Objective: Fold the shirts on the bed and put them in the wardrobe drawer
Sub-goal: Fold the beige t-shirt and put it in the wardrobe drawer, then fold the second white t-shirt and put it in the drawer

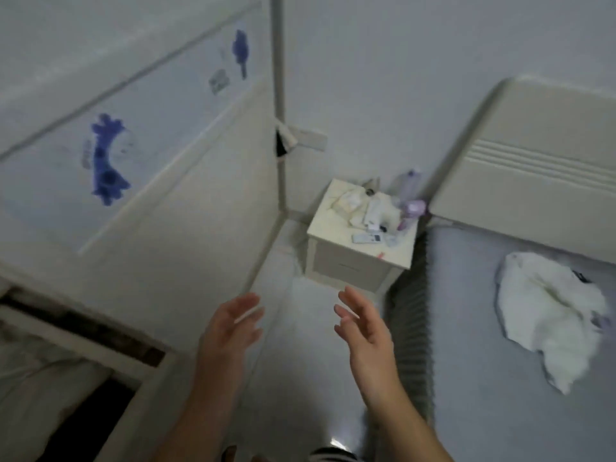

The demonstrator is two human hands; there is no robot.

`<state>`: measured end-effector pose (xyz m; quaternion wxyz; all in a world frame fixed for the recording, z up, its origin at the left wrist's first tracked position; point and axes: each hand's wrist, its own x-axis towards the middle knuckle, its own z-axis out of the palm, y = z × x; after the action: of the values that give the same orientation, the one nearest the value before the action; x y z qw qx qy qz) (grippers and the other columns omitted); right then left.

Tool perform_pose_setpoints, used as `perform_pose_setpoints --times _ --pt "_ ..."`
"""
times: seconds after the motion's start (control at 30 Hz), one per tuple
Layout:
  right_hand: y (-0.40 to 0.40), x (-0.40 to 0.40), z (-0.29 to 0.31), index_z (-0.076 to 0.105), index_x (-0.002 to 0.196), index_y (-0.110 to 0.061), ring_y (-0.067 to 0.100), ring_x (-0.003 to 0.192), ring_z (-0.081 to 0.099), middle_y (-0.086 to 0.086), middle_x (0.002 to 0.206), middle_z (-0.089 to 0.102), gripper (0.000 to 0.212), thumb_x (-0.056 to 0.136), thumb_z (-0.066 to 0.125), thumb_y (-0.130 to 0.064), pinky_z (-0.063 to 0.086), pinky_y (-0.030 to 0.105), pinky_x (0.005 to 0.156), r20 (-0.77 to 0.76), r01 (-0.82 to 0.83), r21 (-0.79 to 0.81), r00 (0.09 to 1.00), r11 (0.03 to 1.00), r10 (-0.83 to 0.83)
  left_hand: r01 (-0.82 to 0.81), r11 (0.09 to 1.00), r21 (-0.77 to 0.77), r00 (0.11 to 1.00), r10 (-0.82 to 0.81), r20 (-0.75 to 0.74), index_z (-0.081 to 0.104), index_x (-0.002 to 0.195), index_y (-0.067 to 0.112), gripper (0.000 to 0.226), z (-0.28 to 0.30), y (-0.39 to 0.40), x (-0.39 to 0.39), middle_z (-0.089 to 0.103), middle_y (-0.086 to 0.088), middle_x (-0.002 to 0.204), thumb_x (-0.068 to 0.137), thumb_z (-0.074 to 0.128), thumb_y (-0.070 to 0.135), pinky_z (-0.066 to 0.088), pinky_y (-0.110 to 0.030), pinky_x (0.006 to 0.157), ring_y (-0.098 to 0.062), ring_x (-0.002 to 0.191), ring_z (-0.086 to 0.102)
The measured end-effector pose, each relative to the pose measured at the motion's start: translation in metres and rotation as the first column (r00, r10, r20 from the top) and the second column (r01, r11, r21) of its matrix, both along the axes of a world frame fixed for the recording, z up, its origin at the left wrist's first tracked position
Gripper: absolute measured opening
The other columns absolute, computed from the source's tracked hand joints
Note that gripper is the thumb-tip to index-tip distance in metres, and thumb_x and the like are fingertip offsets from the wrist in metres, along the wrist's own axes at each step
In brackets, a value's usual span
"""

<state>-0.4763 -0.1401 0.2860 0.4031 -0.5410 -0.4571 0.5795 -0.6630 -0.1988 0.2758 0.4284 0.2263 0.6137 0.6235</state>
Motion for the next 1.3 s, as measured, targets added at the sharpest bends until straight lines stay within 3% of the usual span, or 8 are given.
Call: perform_pose_setpoints --times 0.2,0.5,0.63,0.8,0.93,1.1,1.23,1.3 --pt "0.005 0.160 -0.002 0.060 0.121 -0.021 0.014 0.114 0.064 0.001 0.125 0.065 0.036 0.096 0.053 0.004 0.050 0.034 0.101 -0.019 0.389 -0.027 0.921 0.921 -0.389 0.321 0.947 0.023 0.944 -0.322 0.075 0.064 0.109 0.011 0.027 -0.010 0.068 0.147 0.069 -0.008 0.119 0.093 0.052 -0.006 0.058 -0.027 0.077 -0.024 0.105 0.069" --pt "0.026 0.328 -0.022 0.061 0.120 -0.021 0.012 0.109 0.065 -0.002 0.122 0.065 0.030 0.099 0.050 -0.002 0.051 0.043 0.099 0.067 0.794 -0.057 0.608 0.605 -0.791 0.696 0.708 -0.124 0.718 -0.682 0.138 0.069 0.100 0.015 0.022 -0.033 0.175 0.331 0.071 -0.007 0.111 0.089 0.060 -0.002 0.050 -0.046 0.091 -0.028 0.103 0.067" --pt "0.071 0.392 -0.051 0.061 0.116 -0.026 0.009 0.107 0.065 -0.005 0.121 0.066 0.032 0.099 0.051 -0.001 0.052 0.042 0.097 0.129 0.879 -0.067 0.477 0.472 -0.869 0.770 0.612 -0.179 0.636 -0.760 0.135 0.067 0.100 0.014 0.023 -0.061 0.250 0.415 0.070 -0.013 0.111 0.087 0.063 -0.004 0.051 -0.040 0.083 -0.026 0.099 0.066" --pt "0.162 0.469 -0.112 0.061 0.118 -0.023 0.013 0.106 0.065 -0.002 0.120 0.065 0.034 0.096 0.053 0.002 0.052 0.039 0.095 0.197 0.930 -0.124 0.366 0.347 -0.910 0.884 0.390 -0.258 0.416 -0.908 0.053 0.066 0.105 0.021 0.028 -0.125 0.362 0.526 0.067 -0.001 0.115 0.091 0.060 -0.002 0.052 -0.040 0.088 -0.020 0.101 0.066" --pt "0.234 0.532 -0.197 0.056 0.122 -0.028 0.013 0.105 0.062 -0.002 0.126 0.062 0.035 0.095 0.056 -0.006 0.048 0.025 0.085 0.307 0.922 -0.205 0.380 0.329 -0.872 0.926 0.192 -0.325 0.175 -0.981 -0.082 0.062 0.106 0.038 0.033 -0.206 0.446 0.621 0.064 0.011 0.118 0.089 0.064 0.009 0.050 -0.013 0.076 0.003 0.093 0.063" --pt "0.302 0.610 -0.315 0.038 0.148 -0.020 0.022 0.136 0.043 0.000 0.151 0.043 0.056 0.097 0.058 -0.026 0.037 0.034 0.111 0.445 0.846 -0.306 0.532 0.436 -0.720 0.905 0.101 -0.414 -0.089 -0.905 -0.416 0.054 0.126 0.032 0.049 -0.320 0.539 0.743 0.055 0.000 0.129 0.083 0.075 0.023 0.044 -0.032 0.098 -0.023 0.119 0.054" --pt "0.324 0.640 -0.381 0.031 0.152 -0.018 0.020 0.142 0.035 0.001 0.155 0.036 0.061 0.097 0.057 -0.030 0.028 0.030 0.114 0.498 0.807 -0.335 0.590 0.487 -0.635 0.769 0.154 -0.620 -0.476 -0.509 -0.717 0.032 0.150 0.029 0.084 -0.391 0.597 0.808 0.024 -0.011 0.158 0.080 0.073 0.050 0.024 -0.045 0.115 -0.033 0.145 0.022" --pt "0.319 0.636 -0.394 0.031 0.152 -0.021 0.018 0.140 0.038 -0.001 0.154 0.038 0.061 0.097 0.056 -0.030 0.030 0.028 0.112 0.488 0.793 -0.355 0.609 0.496 -0.625 0.732 0.225 -0.643 -0.569 -0.318 -0.759 0.046 0.142 0.028 0.066 -0.411 0.610 0.821 0.026 -0.011 0.158 0.084 0.068 0.048 0.024 -0.044 0.112 -0.034 0.145 0.021"
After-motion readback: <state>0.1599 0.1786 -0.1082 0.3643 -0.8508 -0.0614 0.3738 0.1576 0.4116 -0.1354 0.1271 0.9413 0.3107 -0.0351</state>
